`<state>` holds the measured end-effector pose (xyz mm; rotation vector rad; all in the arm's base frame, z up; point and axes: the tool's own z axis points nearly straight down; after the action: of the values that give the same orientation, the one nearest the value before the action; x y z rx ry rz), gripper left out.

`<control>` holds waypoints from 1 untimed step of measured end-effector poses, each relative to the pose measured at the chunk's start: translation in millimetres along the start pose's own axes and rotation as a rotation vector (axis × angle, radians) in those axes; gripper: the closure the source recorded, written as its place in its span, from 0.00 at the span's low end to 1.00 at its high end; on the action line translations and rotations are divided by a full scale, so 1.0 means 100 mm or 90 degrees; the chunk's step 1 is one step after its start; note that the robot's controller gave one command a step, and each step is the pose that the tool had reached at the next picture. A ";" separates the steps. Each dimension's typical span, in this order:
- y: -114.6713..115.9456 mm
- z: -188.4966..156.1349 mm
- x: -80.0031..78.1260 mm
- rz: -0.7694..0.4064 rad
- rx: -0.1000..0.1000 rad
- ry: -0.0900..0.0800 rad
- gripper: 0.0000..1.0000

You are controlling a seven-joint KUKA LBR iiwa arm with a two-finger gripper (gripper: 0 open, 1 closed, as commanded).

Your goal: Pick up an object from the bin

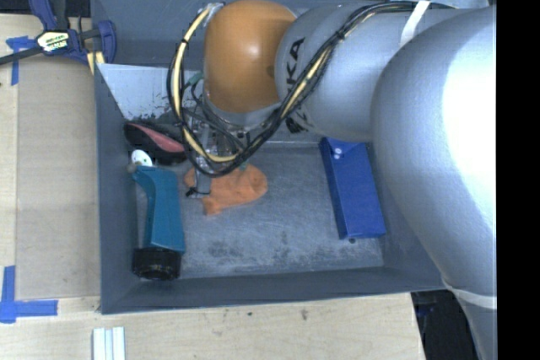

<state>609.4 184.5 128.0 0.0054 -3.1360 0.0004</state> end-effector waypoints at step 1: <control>-0.01 -0.05 -0.02 0.002 -0.001 -0.005 0.00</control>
Offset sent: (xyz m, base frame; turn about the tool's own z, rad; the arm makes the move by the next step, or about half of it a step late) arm -0.0227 -0.0653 -0.0580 -0.0973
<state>611.4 183.6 133.4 0.0006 -3.1438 -0.0015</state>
